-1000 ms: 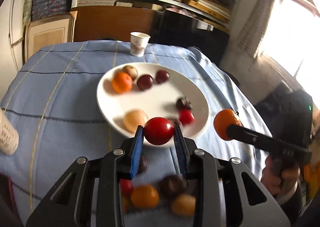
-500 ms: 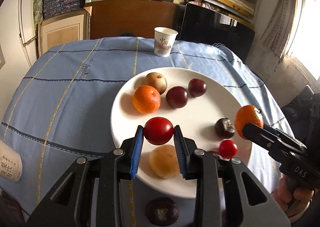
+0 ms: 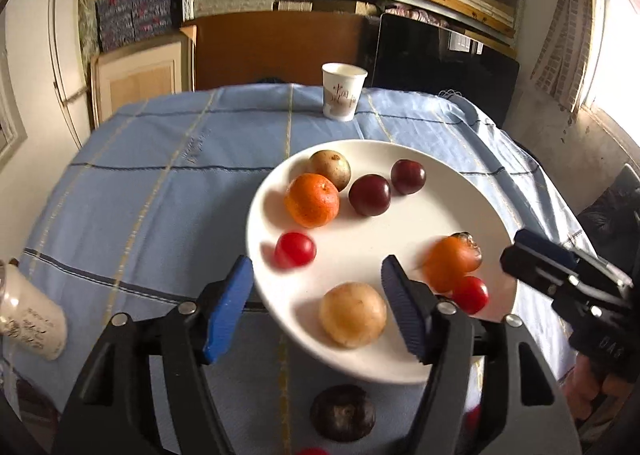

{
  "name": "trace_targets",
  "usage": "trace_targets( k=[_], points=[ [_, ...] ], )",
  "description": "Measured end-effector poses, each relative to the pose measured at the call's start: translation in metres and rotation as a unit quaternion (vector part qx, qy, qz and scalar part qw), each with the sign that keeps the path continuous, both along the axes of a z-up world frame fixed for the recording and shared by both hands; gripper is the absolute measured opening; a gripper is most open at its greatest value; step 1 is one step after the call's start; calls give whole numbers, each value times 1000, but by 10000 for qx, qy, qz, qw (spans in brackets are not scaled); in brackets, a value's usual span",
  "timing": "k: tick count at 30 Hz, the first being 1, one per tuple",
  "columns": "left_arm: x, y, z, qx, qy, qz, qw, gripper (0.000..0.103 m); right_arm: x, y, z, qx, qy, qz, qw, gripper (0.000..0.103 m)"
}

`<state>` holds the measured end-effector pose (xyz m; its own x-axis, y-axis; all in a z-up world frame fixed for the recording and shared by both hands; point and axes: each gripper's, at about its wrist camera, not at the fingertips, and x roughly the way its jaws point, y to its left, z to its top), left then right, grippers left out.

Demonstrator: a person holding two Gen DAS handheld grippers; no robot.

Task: Organize fruits
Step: 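Carry the tomato and mandarin over the plate and open both tools, then move both tools back toward the remaining fruit pile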

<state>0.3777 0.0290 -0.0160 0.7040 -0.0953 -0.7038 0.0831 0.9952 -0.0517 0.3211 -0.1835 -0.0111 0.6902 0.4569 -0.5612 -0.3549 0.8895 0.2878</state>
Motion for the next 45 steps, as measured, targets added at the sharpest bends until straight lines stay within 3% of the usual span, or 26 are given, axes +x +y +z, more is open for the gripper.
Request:
trace_targets(
  k=[1, 5, 7, 10, 14, 20, 24, 28, 34, 41, 45],
  points=[
    [-4, -1, 2, 35, -65, 17, 10000, 75, -3, 1, 2, -30, -58, 23, 10000, 51],
    [-17, -4, 10, 111, -233, -35, 9997, 77, -10, 4, 5, -83, -96, 52, 9999, 51],
    [-21, -4, 9, 157, -247, -4, 9996, 85, -12, 2, 6, -112, -105, 30, 9999, 51],
    [-27, 2, 7, 211, -240, 131, 9994, 89, -17, -4, 7, -130, -126, -54, 9998, 52],
    [-35, 24, 1, -72, -46, 401, 9992, 91, -24, -19, 2, 0, 25, -248, 9997, 57],
    [-55, 52, -6, -232, 49, 774, 9967, 95, -37, -27, -16, -441, 400, -380, 9975, 57],
    [-67, 68, -12, -318, 161, 1000, 9944, 97, -51, -29, -26, -437, 631, -227, 9968, 57],
    [-73, 81, -20, -441, 342, 1132, 9920, 97, -67, -27, -29, -629, 544, -109, 9965, 57],
    [-81, 84, -20, -257, 319, 1207, 9918, 98, -87, -38, -23, -413, 464, 531, 9967, 70],
    [-85, 85, -26, -673, 629, 983, 9909, 98, -108, -30, -40, -1391, 474, 724, 9865, 75],
    [-91, 76, -26, -350, 522, 962, 9934, 98, -114, -20, -45, -1644, 497, 945, 9806, 76]
  ],
)
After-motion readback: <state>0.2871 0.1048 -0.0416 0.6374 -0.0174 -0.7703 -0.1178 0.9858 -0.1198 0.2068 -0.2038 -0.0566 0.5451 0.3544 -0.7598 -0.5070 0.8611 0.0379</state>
